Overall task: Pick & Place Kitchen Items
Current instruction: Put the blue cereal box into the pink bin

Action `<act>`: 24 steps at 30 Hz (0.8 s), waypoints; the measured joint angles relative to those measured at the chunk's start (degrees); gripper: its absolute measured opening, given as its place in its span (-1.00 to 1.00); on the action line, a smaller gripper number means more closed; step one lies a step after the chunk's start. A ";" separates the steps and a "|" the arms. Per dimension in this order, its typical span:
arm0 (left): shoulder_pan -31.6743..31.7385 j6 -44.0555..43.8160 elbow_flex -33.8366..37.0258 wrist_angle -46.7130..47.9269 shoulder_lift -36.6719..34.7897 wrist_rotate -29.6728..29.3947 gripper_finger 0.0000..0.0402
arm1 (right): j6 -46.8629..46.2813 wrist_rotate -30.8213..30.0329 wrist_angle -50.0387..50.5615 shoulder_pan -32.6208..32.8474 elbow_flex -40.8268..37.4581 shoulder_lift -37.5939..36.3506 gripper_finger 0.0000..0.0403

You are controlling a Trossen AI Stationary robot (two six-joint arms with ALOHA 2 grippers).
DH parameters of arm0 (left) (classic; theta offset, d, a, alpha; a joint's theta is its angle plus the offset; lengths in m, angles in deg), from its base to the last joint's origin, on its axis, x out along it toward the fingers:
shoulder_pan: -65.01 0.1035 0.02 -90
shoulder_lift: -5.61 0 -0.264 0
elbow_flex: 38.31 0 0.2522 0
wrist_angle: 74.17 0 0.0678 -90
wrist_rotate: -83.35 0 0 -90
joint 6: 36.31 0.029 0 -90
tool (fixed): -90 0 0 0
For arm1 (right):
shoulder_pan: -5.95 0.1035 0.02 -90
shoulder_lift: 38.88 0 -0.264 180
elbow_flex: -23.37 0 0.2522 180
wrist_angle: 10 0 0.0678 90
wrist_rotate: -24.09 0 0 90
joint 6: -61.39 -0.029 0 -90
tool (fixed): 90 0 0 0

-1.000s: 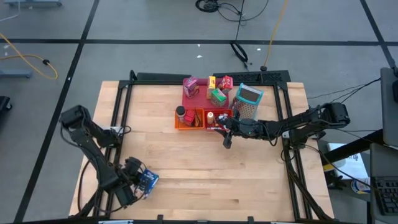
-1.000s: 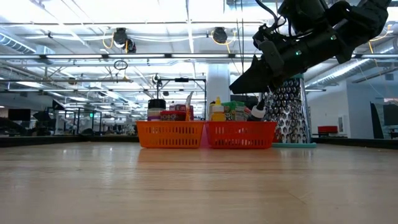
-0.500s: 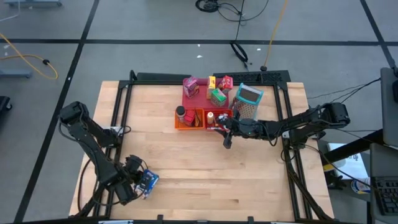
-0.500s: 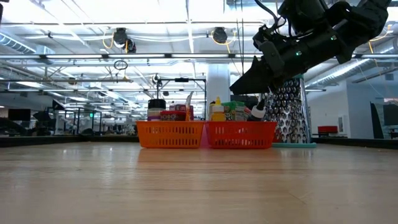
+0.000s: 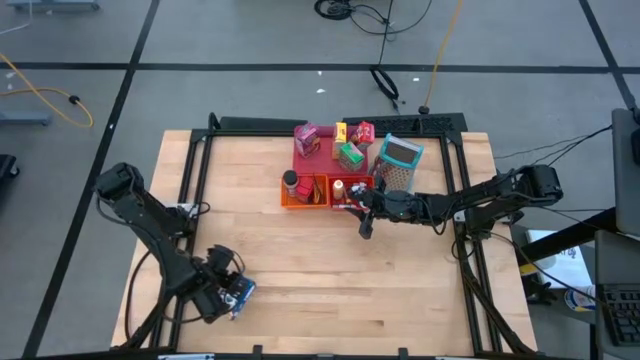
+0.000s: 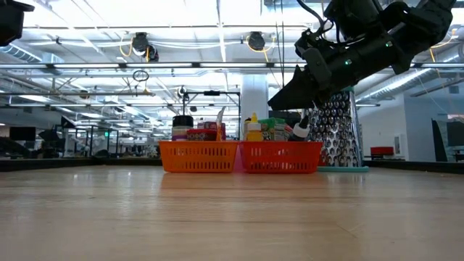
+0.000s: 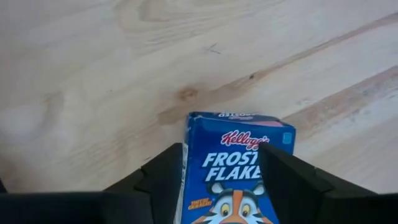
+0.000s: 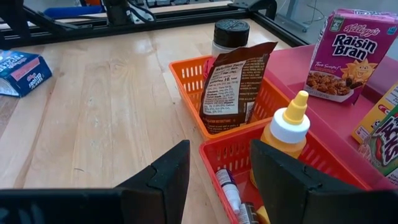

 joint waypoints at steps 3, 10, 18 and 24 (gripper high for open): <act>0.62 1.26 0.00 -0.44 0.07 0.21 0.08 | 0.00 0.00 0.01 0.00 0.00 0.00 -0.21; 1.13 2.03 1.32 -1.76 0.90 3.36 0.09 | 0.00 0.02 0.42 0.00 0.00 0.00 -0.21; 1.37 2.51 9.49 -17.05 0.66 3.00 0.08 | 0.00 0.02 0.43 0.00 0.00 0.00 -0.21; 1.30 4.05 13.95 -24.90 0.55 2.94 -0.23 | 0.02 0.02 0.46 0.00 0.00 0.00 -0.21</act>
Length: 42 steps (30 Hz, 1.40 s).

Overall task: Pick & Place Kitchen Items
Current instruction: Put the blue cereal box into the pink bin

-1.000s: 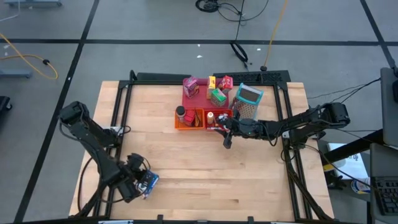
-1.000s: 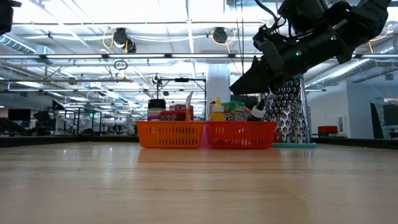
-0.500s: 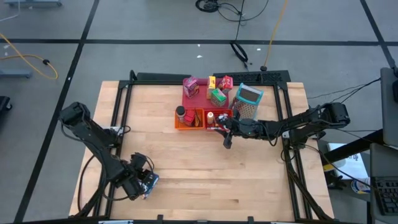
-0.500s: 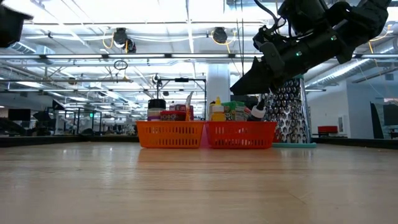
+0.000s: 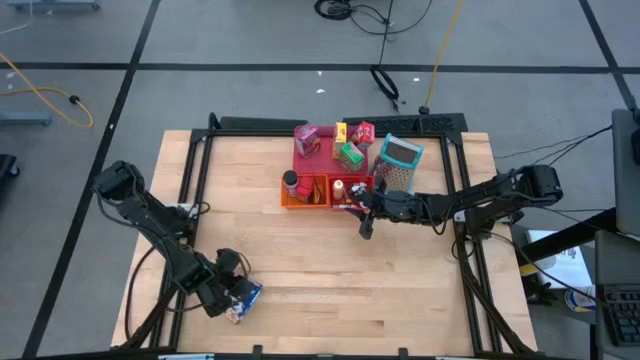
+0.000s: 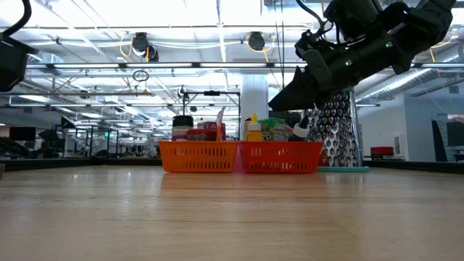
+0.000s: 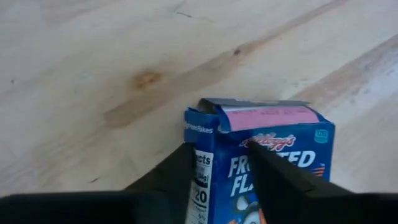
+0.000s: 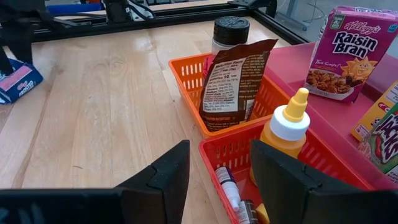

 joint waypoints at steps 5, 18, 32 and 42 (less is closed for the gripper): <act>0.02 1.11 -0.15 -0.25 -0.19 0.12 -0.81 | 0.16 -0.02 0.14 0.00 0.00 0.00 -0.21; 0.07 4.51 0.08 0.63 -6.08 -11.07 -0.99 | 0.18 -0.02 0.34 0.00 0.00 0.00 -0.21; 5.12 21.97 -0.01 -0.14 -13.95 -36.61 -1.00 | 0.18 -0.02 0.32 0.00 0.00 0.00 -0.21; 19.05 52.84 -0.10 -12.45 -17.56 -43.44 -1.00 | -1.39 0.00 0.34 0.00 0.00 0.00 -0.21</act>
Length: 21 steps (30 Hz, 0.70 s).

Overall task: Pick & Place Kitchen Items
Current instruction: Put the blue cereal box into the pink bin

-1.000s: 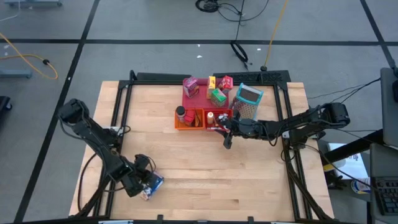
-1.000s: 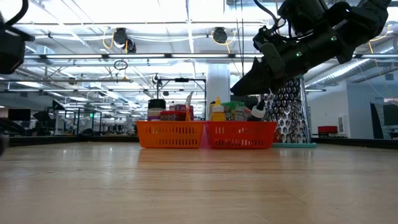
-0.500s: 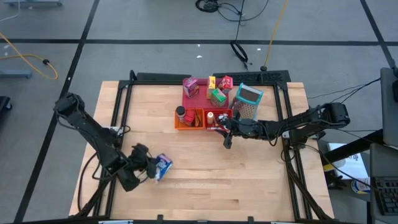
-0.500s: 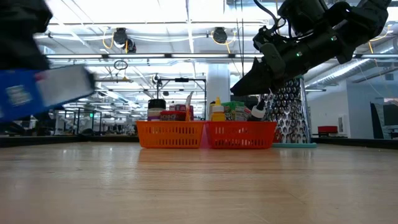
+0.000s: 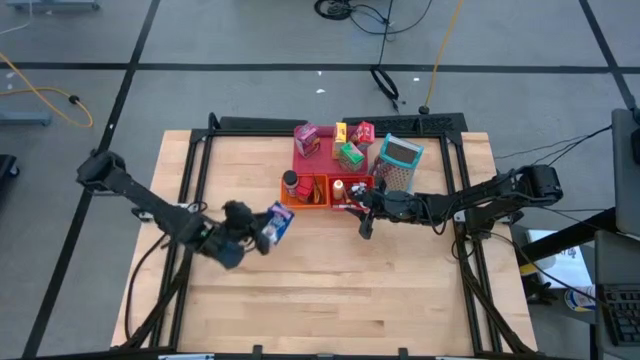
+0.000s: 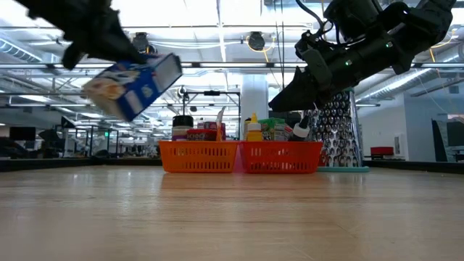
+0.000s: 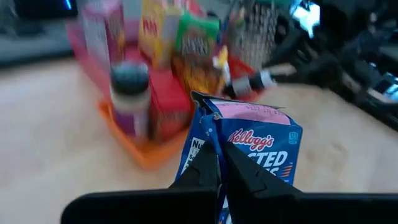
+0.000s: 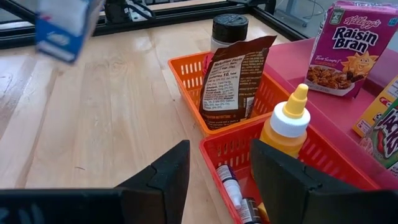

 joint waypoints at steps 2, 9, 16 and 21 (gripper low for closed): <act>3.37 6.79 -0.02 -3.86 -0.64 -0.14 -1.00 | -0.06 0.00 0.00 0.00 0.00 0.00 -0.21; 13.94 28.19 -0.02 -17.88 -2.53 1.18 -1.00 | 0.07 0.00 -1.69 0.00 0.00 0.00 -0.21; 24.01 43.70 -0.04 -31.18 -2.39 6.85 -1.00 | 0.32 0.00 -1.75 0.00 0.00 0.00 -0.21; 31.02 47.42 -0.04 -32.93 -2.28 9.94 -1.00 | 1.38 -0.01 -1.79 0.00 0.00 0.00 -0.21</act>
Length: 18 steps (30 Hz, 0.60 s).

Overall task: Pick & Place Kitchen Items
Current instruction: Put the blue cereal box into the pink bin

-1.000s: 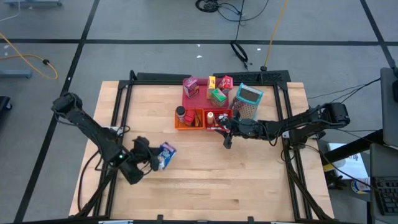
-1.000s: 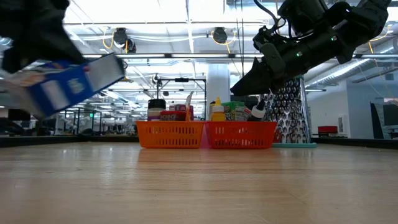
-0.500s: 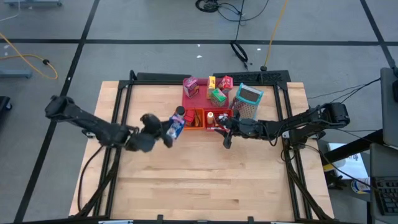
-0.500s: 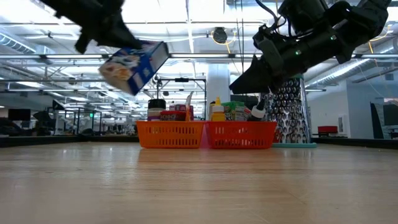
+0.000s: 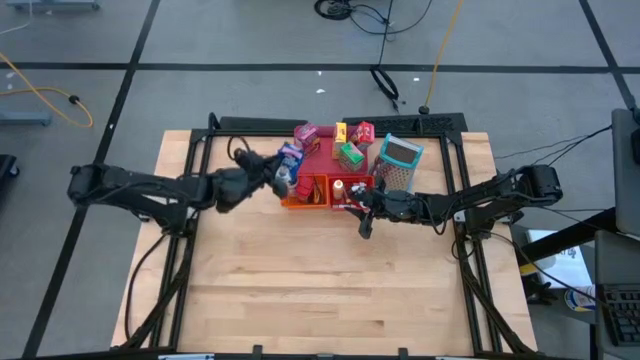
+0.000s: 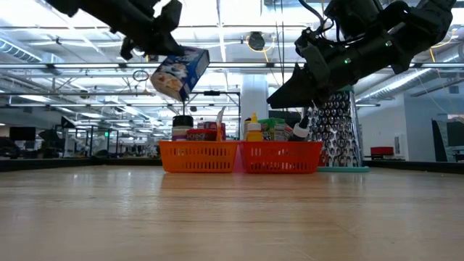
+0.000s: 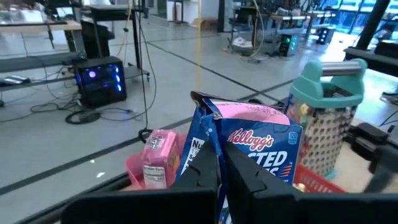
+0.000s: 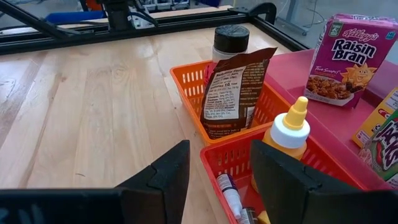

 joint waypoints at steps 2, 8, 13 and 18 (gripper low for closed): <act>2.69 0.48 0.00 -0.35 0.05 2.95 -1.00 | 0.02 0.01 0.02 0.00 0.00 0.00 -0.21; 8.46 7.37 -0.04 -9.01 2.49 9.62 -1.00 | 0.44 0.01 -1.07 0.00 0.00 0.00 -0.21; 12.28 13.84 -0.02 -20.68 9.28 16.15 -1.00 | 0.45 0.03 -1.27 0.00 0.00 0.00 -0.21; 14.97 16.20 -0.02 -28.17 15.41 18.67 -1.00 | 0.34 0.05 -1.11 0.00 0.00 0.00 -0.21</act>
